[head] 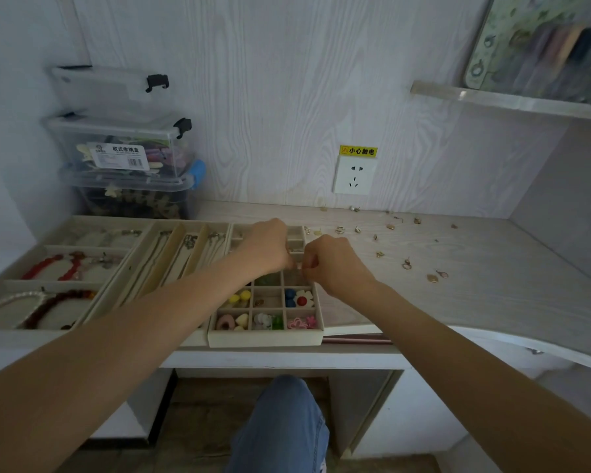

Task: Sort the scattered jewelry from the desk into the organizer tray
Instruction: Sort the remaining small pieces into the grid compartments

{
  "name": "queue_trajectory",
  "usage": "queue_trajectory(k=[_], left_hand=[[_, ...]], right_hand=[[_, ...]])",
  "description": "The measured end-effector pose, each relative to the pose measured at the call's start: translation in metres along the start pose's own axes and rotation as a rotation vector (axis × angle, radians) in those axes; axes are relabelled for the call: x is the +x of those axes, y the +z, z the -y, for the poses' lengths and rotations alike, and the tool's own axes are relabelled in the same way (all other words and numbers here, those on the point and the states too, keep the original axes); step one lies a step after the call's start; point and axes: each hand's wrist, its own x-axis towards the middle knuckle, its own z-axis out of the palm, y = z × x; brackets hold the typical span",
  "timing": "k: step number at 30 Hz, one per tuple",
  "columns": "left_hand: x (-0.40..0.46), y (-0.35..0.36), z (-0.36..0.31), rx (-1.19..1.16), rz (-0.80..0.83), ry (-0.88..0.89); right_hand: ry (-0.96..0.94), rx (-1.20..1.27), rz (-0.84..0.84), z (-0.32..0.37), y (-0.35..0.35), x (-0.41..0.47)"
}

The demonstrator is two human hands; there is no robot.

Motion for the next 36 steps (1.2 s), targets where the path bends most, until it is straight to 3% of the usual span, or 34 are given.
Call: queue_trajectory(k=[6,16,23,28,36], left_hand=[[-0.001,0.003,-0.001,0.141,-0.005,0.073],[-0.009,-0.001,0.007,0.083,-0.07,0.142],[-0.019,-0.027,0.017,-0.006,0.055,0.243],[-0.021,-0.022,0.01,0.134,0.221,0.238],[-0.018,-0.014,0.007,0.204,0.255,0.252]], right_hand=[[-0.001,-0.067,-0.017,0.0,0.01,0.001],[0.025,-0.139,0.016,0.001,0.011,0.001],[0.017,-0.002,-0.055,-0.005,-0.009,0.0],[-0.019,0.004,0.084,-0.005,-0.016,-0.003],[-0.057,-0.107,0.148,-0.006,-0.009,-0.001]])
